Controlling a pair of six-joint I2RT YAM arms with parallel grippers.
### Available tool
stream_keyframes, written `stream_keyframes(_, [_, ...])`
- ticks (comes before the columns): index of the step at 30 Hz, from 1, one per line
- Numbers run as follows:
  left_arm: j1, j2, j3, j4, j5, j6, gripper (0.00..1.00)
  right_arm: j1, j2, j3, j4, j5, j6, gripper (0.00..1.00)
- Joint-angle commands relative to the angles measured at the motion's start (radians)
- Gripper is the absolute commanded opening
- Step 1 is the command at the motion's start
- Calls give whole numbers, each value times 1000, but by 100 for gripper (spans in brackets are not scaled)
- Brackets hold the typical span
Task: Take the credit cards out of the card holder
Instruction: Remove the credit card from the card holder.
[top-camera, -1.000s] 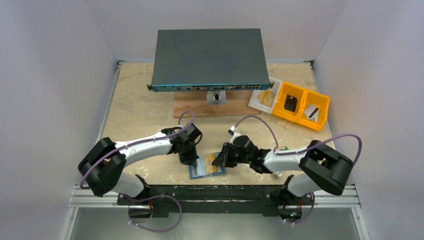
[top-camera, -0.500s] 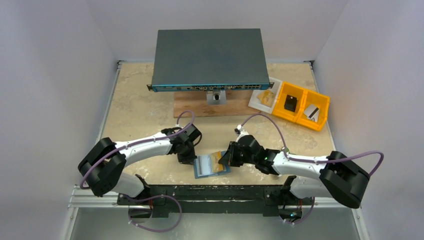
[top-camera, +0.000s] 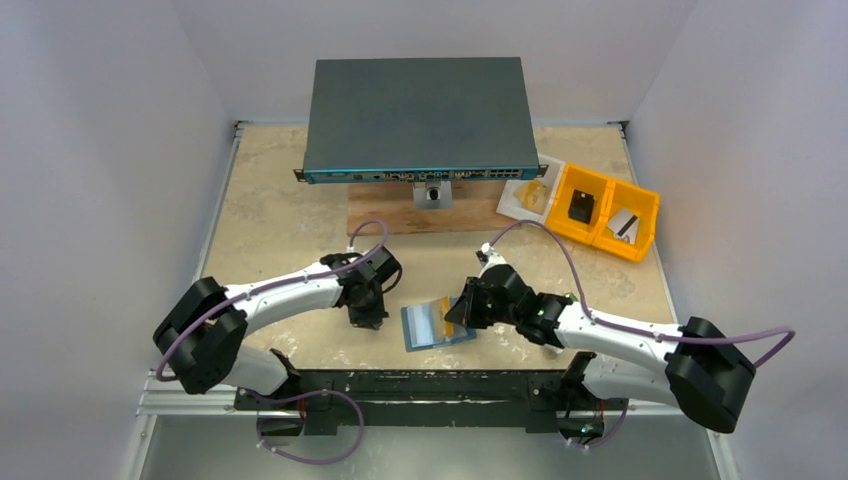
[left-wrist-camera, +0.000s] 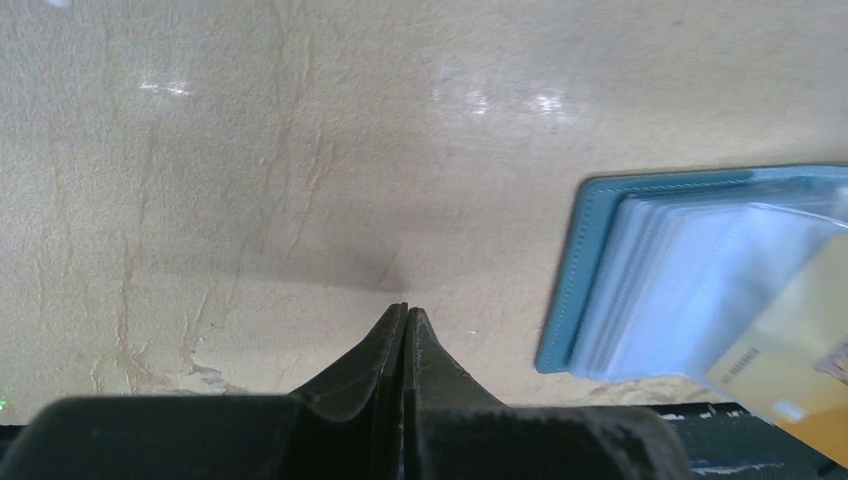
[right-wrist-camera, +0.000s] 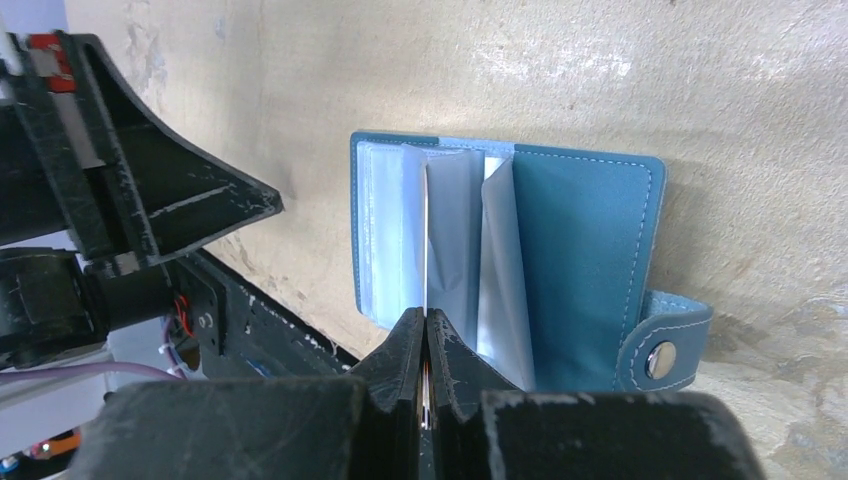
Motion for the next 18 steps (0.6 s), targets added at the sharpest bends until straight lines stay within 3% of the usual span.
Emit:
stream_keyframes(1, [0, -50, 86, 7, 9, 42, 0, -4, 9, 37, -29, 22, -20, 0])
stream_keyframes(10, [-20, 5, 237, 37, 68, 88, 7, -4, -68, 114, -188, 97, -35, 0])
stream_keyframes(18, [-26, 20, 253, 52, 98, 101, 8, -4, -104, 175, -301, 165, -54, 0])
